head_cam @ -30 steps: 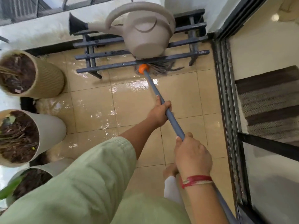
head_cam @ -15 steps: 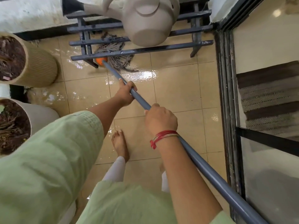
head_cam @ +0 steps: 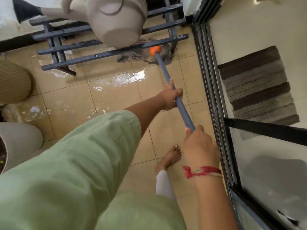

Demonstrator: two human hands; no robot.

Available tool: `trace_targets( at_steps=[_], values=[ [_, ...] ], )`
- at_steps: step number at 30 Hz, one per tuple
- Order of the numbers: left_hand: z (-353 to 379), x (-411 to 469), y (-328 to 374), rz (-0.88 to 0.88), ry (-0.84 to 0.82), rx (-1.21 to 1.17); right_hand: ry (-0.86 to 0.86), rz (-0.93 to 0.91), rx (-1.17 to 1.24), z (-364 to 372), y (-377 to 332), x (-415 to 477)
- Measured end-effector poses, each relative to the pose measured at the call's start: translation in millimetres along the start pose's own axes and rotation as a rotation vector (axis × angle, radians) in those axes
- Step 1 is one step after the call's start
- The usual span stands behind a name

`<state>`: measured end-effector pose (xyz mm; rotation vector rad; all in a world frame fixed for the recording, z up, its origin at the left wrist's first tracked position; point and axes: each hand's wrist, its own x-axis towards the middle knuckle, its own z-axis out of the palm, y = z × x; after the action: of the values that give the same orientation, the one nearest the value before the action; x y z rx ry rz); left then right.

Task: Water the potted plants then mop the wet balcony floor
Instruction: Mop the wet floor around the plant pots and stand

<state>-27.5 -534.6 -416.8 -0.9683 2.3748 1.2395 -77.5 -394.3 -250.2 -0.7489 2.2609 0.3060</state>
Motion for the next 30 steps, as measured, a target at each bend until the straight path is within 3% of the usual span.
trace_targets(
  at_steps=[5, 11, 22, 30],
  values=[
    [28.5, -15.8, 25.5, -0.021, -0.025, 0.103, -0.055, 0.051, -0.014, 1.9, 21.0, -25.6],
    [29.8, -83.4, -39.6, -0.039, 0.025, 0.062, -0.07, -0.05, -0.093, 28.8, -26.1, -65.2],
    [7.8, -246.3, -177.5, -0.367, -0.045, -0.064, -0.267, -0.322, -0.36, 99.5, -143.3, -128.4],
    [38.7, -318.9, -211.3, -0.592, 0.13, -0.266, -0.391, -0.513, -0.498, 116.4, -182.9, -140.0]
  ],
)
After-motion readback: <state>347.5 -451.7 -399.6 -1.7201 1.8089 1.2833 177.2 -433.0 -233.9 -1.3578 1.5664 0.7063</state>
